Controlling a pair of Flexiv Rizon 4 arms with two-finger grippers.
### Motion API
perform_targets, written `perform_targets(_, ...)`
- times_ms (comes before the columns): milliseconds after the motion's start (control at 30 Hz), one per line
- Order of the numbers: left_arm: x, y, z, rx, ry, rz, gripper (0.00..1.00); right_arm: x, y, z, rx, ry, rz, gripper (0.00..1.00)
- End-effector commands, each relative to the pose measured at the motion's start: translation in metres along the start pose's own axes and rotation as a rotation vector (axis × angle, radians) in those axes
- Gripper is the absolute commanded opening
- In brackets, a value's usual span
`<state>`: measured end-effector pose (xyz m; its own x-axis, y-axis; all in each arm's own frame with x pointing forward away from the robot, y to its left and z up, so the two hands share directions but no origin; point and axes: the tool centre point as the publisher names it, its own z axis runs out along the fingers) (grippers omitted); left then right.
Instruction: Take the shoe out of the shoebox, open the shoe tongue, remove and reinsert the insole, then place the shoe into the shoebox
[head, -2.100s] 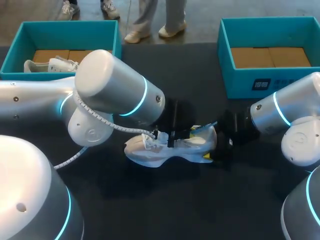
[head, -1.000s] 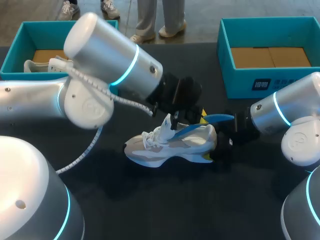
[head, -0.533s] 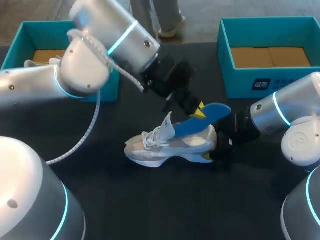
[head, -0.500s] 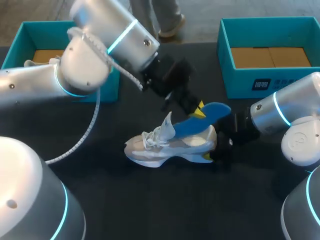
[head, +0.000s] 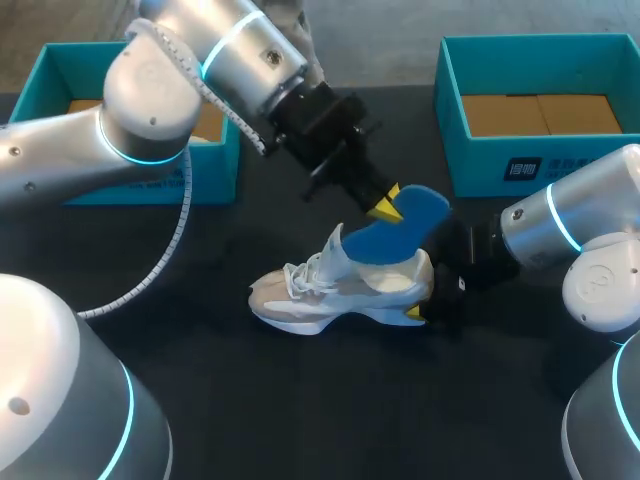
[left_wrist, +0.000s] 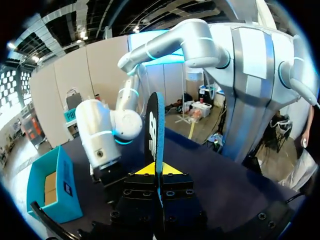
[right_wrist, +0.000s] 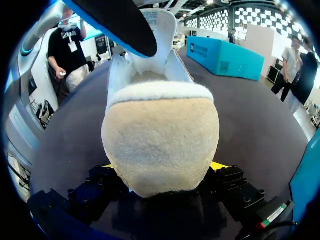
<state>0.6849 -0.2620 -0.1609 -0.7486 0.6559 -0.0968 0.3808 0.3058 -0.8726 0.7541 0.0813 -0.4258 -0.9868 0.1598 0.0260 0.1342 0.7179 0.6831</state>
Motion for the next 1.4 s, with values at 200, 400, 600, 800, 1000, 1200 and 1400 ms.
perform_targets(200, 0.002, -0.004, -0.014, 0.099, 0.117, 0.056, 0.00, -0.001, -0.001, 0.000, 0.002, -0.001, 0.000, 0.00)
perform_targets(400, 0.002, -0.004, -0.014, 0.099, 0.117, 0.056, 0.00, -0.001, -0.001, 0.000, 0.002, -0.001, 0.000, 0.00)
perform_targets(600, 0.002, -0.004, -0.014, 0.099, 0.117, 0.056, 0.00, -0.001, -0.001, 0.000, 0.002, -0.001, 0.000, 0.00)
perform_targets(800, 0.002, -0.004, -0.014, 0.099, 0.117, 0.056, 0.00, -0.001, -0.001, 0.000, 0.002, -0.001, 0.000, 0.00)
perform_targets(1000, 0.006, -0.007, -0.015, 0.118, 0.064, 0.024, 0.00, -0.001, -0.001, 0.000, 0.002, -0.001, 0.000, 0.00)
perform_targets(1200, 0.011, -0.025, -0.020, 0.142, -0.077, -0.064, 0.00, -0.001, -0.001, 0.000, 0.002, -0.001, 0.000, 0.00)
perform_targets(1400, 0.012, -0.048, -0.030, 0.212, -0.182, -0.130, 0.00, -0.001, -0.001, 0.000, 0.002, -0.001, 0.000, 0.00)
